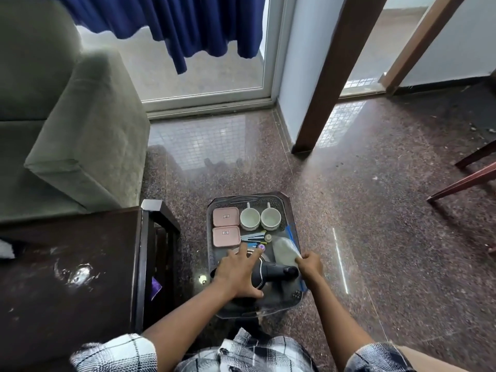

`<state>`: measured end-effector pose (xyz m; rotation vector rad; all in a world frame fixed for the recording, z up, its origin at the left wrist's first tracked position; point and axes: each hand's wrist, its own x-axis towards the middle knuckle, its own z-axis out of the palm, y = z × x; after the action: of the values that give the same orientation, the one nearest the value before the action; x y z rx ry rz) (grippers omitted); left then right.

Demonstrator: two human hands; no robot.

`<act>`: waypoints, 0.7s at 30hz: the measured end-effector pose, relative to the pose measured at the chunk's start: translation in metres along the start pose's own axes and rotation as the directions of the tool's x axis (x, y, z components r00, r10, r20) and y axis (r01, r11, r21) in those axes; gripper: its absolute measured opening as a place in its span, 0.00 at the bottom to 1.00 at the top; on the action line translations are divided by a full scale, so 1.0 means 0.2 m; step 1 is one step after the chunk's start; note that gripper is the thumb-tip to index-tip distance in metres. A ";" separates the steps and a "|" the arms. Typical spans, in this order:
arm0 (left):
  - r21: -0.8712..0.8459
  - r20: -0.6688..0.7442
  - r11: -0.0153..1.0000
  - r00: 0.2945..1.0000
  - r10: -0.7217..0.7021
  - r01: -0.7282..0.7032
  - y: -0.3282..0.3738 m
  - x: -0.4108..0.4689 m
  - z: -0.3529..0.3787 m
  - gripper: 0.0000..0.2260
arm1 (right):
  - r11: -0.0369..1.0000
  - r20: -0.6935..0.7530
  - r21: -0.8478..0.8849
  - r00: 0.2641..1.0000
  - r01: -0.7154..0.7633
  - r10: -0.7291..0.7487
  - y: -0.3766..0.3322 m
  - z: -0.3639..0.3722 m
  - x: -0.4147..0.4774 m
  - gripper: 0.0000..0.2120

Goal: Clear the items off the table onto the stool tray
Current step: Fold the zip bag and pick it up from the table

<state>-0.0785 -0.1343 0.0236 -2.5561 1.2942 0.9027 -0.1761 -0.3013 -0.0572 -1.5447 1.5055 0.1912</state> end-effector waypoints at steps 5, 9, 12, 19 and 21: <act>-0.011 -0.007 1.000 1.000 -0.016 0.016 0.00 0.00 0.01 0.47 | 0.999 0.028 0.019 0.999 0.029 -0.029 -0.01 -0.06 -0.01 0.19; -0.016 -0.012 1.000 1.000 -0.021 0.020 0.00 0.00 0.00 0.47 | 1.000 -0.021 0.021 1.000 0.007 -0.006 0.01 -0.09 -0.01 0.15; -0.014 -0.005 1.000 1.000 -0.019 0.019 0.00 0.00 0.00 0.47 | 0.999 -0.036 -0.041 0.999 -0.024 0.022 0.02 -0.06 -0.02 0.15; -0.021 0.007 0.999 0.999 -0.034 0.034 0.00 -0.01 0.00 0.47 | 0.999 -0.029 -0.048 0.999 0.013 -0.014 0.01 -0.08 -0.03 0.05; -0.026 0.015 0.999 0.999 -0.038 0.038 0.00 0.00 0.00 0.48 | 0.993 -0.065 -0.060 0.992 0.105 -0.109 -0.07 -0.11 -0.07 0.04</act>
<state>-0.0796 -0.1342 0.0242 -2.5797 1.2338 0.9362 -0.1789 -0.3094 -0.0282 -1.6871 1.4762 0.1209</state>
